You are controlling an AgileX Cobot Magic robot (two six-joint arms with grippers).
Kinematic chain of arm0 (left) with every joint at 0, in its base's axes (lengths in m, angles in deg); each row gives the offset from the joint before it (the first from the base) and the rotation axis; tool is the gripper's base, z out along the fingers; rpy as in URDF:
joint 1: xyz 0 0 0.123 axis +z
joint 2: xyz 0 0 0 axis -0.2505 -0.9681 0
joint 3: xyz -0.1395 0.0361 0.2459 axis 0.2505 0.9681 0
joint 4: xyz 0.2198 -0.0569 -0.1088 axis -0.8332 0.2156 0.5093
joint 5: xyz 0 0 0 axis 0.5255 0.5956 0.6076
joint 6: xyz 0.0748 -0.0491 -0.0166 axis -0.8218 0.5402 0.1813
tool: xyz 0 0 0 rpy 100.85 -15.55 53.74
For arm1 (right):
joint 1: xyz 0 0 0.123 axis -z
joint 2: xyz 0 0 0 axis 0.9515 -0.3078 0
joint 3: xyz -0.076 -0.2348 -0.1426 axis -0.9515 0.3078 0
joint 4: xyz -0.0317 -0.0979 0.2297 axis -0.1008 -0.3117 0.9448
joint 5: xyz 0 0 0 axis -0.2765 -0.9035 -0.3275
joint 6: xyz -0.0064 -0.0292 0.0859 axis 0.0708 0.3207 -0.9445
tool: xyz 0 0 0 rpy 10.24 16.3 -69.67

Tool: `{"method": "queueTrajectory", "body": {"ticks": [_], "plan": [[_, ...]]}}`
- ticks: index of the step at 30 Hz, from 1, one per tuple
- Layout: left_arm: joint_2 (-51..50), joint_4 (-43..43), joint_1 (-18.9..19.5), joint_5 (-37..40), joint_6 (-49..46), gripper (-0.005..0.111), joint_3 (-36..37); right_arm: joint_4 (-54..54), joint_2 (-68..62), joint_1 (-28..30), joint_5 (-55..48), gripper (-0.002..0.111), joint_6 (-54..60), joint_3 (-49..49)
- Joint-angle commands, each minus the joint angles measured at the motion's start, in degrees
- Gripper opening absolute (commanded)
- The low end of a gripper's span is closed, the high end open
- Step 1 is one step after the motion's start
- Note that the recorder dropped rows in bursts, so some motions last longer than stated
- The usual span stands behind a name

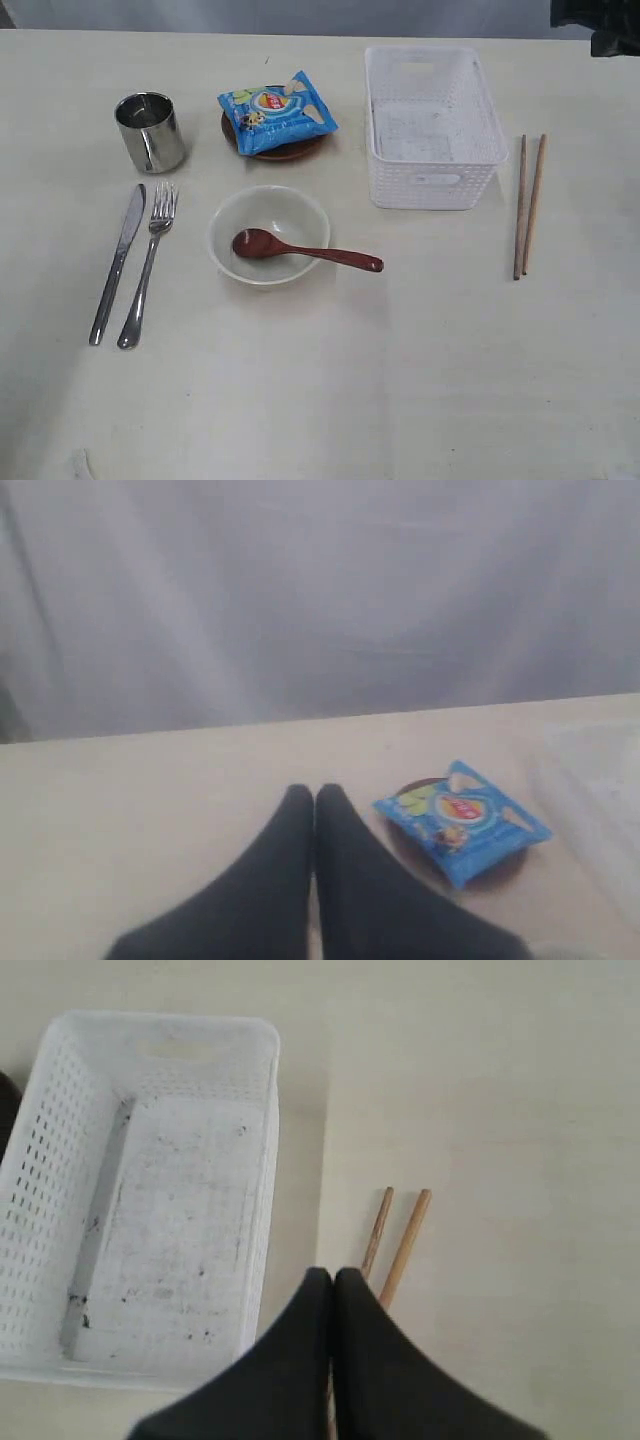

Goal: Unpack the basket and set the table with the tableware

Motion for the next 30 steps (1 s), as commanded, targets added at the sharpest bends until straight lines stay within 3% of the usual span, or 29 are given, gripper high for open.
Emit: {"method": "queueTrajectory", "body": {"ticks": [1,4,9,12,21,27,30], "plan": [[8.2,-7.1,0.2,-1.3,7.1,0.0,8.1,0.6,2.7,-0.1,2.3,0.0,0.2,1.7],[18.0,-7.1,0.2,-0.7,6.9,0.0,14.8,0.6,3.2,-0.1,1.0,0.0,0.2,1.7],[26.4,-4.5,0.2,4.9,2.8,0.0,15.7,0.6,3.2,-0.1,-0.5,0.0,0.2,1.7],[31.9,1.2,0.2,15.6,-3.9,0.0,15.7,0.6,3.2,-0.1,-1.3,0.0,0.2,1.7],[34.3,1.3,0.8,11.6,-5.6,0.0,15.5,0.6,3.2,-0.1,-1.0,0.0,0.2,1.7],[34.3,-13.1,6.2,10.7,-8.9,0.0,15.1,0.6,3.2,-0.1,-1.0,0.0,0.2,1.7],[34.3,-10.4,6.2,11.5,-11.9,0.0,13.1,0.6,3.2,-0.1,-1.0,0.0,0.2,1.7]]}}
